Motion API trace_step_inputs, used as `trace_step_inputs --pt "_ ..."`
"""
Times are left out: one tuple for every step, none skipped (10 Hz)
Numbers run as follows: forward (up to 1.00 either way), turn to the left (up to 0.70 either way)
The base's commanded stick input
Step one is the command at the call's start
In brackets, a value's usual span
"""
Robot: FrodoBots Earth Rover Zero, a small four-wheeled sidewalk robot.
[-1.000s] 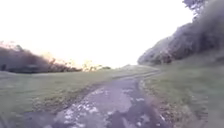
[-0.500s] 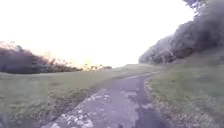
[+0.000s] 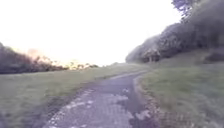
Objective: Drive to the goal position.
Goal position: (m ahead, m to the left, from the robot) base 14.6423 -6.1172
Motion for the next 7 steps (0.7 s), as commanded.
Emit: trace_step_inputs --pt "0.70 0.00" --pt "0.70 0.00" --pt "0.70 0.00" --pt "0.70 0.00" --pt "0.70 0.00" --pt "0.70 0.00" --pt "0.70 0.00"
